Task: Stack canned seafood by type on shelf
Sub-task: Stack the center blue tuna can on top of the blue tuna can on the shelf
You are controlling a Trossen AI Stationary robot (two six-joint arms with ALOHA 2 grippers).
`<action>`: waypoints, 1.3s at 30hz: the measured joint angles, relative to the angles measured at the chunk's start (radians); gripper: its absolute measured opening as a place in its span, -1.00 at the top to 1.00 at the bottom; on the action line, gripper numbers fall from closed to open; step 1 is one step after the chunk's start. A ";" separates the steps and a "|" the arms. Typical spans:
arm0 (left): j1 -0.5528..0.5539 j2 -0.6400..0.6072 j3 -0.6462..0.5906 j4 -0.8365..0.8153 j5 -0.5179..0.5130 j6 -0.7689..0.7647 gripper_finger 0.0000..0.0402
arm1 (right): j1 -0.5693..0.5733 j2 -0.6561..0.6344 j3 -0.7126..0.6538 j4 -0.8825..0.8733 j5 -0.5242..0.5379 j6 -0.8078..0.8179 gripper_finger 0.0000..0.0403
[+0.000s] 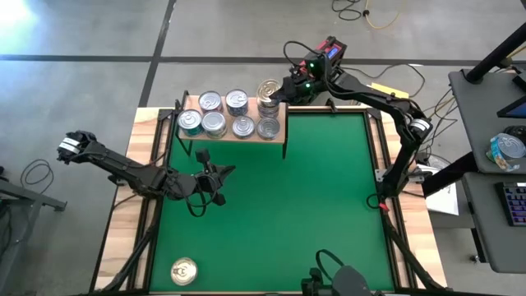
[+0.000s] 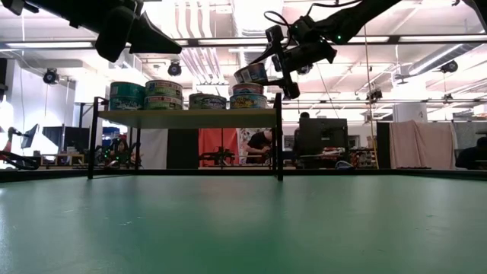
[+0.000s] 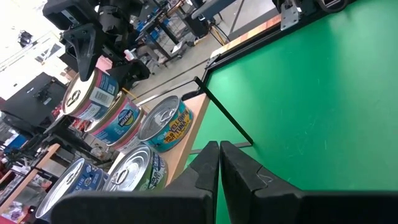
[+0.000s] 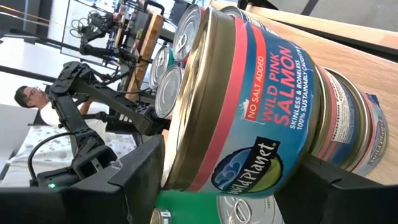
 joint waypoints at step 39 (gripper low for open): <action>0.002 0.000 0.000 0.001 0.000 0.000 1.00 | 0.007 -0.029 -0.001 -0.056 -0.011 -0.029 -0.38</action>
